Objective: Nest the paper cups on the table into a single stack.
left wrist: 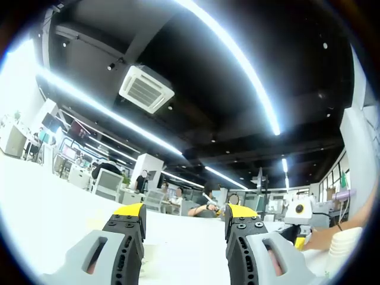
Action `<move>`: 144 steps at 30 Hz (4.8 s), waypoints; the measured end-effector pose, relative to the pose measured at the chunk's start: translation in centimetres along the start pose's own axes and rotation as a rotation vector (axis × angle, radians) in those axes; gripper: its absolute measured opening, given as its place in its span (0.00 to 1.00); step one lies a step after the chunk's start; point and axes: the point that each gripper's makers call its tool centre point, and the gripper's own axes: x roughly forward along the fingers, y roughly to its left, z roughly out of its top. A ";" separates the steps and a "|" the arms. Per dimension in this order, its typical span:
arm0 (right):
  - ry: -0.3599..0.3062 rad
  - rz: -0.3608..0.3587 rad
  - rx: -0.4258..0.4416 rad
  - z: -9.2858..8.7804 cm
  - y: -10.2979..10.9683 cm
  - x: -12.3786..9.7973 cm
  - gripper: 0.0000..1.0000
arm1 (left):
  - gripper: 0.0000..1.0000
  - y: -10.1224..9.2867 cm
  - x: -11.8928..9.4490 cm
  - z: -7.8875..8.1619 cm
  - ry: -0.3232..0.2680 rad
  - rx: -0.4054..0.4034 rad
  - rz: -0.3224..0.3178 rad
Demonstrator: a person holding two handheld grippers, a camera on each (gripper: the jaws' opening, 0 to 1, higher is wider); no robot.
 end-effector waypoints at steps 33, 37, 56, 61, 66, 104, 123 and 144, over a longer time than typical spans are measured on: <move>0.027 0.036 -0.019 -1.9 0.9 -0.3 0.46 | 0.54 0.2 1.0 -0.1 0.012 -0.054 -0.088; 0.003 0.005 -0.041 -1.3 0.7 0.1 0.45 | 0.53 -0.4 1.1 -0.4 0.037 -0.012 -0.104; -0.319 -0.047 0.140 4.7 -1.7 -3.2 0.39 | 0.52 -7.9 1.2 -2.1 0.089 -0.085 -0.443; -0.450 -0.050 0.253 6.2 -2.7 -4.6 0.39 | 0.55 -12.5 0.3 -3.7 0.158 -0.133 -0.620; -0.458 0.020 0.244 6.5 -0.9 -3.9 0.39 | 0.64 -14.1 0.4 -4.9 0.190 -0.121 -0.645; -0.349 0.065 0.065 5.9 1.5 -2.5 0.38 | 0.63 -14.0 0.5 -5.1 0.207 -0.232 -0.644; -0.247 0.022 -0.044 5.7 2.0 -1.6 0.38 | 0.60 -15.6 -0.6 -11.2 0.451 -0.011 -0.665; -0.291 -0.027 0.038 5.8 0.2 -2.7 0.37 | 0.53 -13.0 0.4 -7.3 0.306 -0.050 -0.574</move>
